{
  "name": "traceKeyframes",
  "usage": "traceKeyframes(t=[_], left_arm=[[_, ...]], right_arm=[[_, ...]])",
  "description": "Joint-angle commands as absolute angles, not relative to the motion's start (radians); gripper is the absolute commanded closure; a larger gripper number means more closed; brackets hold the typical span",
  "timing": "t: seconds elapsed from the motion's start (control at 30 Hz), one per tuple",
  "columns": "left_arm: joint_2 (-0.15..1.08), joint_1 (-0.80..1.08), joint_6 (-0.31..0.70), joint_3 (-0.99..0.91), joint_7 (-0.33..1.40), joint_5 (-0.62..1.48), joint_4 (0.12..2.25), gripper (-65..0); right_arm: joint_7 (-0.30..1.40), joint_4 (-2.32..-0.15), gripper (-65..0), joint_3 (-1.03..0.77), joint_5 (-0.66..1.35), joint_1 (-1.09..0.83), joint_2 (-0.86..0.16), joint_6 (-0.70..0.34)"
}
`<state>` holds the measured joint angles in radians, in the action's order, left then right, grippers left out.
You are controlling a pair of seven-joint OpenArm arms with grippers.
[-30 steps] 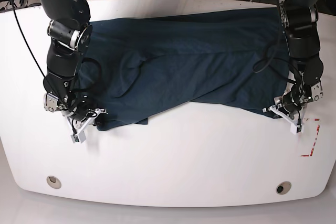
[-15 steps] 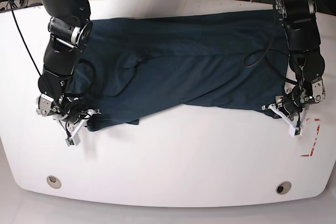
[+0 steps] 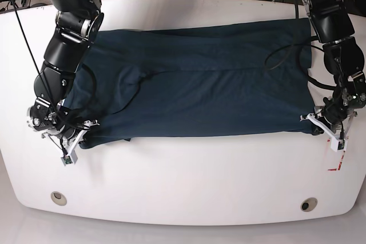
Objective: Fold the T-shirt properly
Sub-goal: 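Fold the hem with both grippers toward the folded collar edge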
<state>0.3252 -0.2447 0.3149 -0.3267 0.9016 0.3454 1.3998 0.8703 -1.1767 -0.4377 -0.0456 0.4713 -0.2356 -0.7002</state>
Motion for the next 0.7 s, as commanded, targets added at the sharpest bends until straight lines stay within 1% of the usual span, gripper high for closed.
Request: traceKeyframes(t=[0.0,0.1,0.17,0.3,0.47,0.67], left_arm=[[0.341,-0.243,0.349,-0.337,0.891,0.344,1.471,0.0],[0.341,-0.196,0.394,-0.341,0.892,0.344,1.546,0.0],[0.341,-0.156,0.406,-0.341,0.892,0.344,1.596,0.0],[0.341,-0.082,0.407,-0.341,0.9,0.344,1.698,0.0],[0.341,0.005,0.415,-0.341,0.981,0.344,1.83,0.0],[0.341,0.116,0.429,-0.38,1.0,0.344,1.906,0.0]], right_arm=[[0.883,-1.279,0.0,-0.437,-0.047,0.479,-0.252,-0.698],[0.94,-1.383,0.0,-0.44,-0.047,0.43,-0.234,-0.698],[0.97,-1.457,0.0,-0.443,-0.047,0.397,-0.226,-0.698],[1.004,-1.587,0.0,-0.443,-0.047,0.317,-0.217,-0.698],[1.05,-1.745,0.0,-0.444,-0.047,0.213,-0.185,-0.698],[1.052,-1.842,0.0,-0.455,-0.047,0.102,-0.154,-0.698]])
